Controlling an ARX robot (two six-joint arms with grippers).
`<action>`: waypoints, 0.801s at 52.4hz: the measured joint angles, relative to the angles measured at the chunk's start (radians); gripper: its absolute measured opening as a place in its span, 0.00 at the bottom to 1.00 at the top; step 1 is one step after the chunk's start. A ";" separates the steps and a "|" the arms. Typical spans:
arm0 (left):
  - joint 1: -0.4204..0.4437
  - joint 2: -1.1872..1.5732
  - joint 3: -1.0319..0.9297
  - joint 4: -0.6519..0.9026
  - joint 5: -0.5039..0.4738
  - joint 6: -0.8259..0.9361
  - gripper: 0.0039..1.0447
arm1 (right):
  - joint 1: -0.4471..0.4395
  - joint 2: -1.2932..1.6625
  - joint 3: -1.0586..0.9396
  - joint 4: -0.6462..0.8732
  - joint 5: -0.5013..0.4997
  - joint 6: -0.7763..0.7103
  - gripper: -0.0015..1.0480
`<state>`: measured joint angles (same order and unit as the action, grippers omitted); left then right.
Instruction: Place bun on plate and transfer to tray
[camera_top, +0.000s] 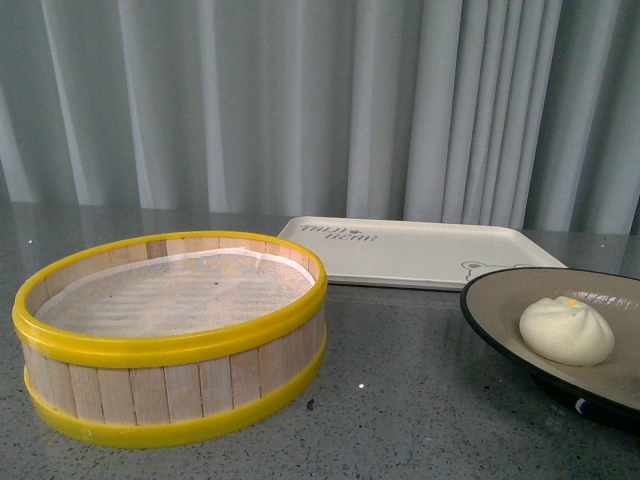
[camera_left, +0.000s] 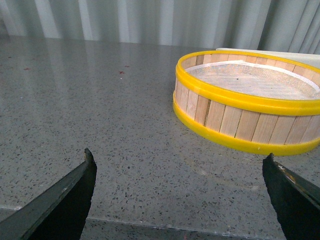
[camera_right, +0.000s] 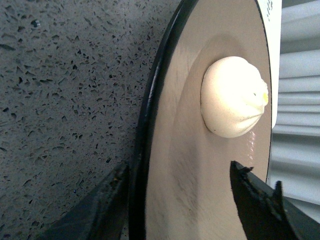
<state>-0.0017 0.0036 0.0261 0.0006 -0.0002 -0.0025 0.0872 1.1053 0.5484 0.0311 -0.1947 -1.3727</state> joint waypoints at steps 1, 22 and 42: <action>0.000 0.000 0.000 0.000 0.000 0.000 0.94 | -0.002 0.002 0.000 0.000 -0.002 -0.006 0.53; 0.000 0.000 0.000 0.000 0.000 0.000 0.94 | -0.019 -0.025 -0.031 0.019 -0.016 -0.111 0.03; 0.000 0.000 0.000 0.000 0.000 0.000 0.94 | -0.037 -0.039 0.068 0.148 0.023 -0.249 0.03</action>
<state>-0.0017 0.0036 0.0261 0.0006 -0.0002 -0.0025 0.0502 1.0668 0.6167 0.1791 -0.1719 -1.6218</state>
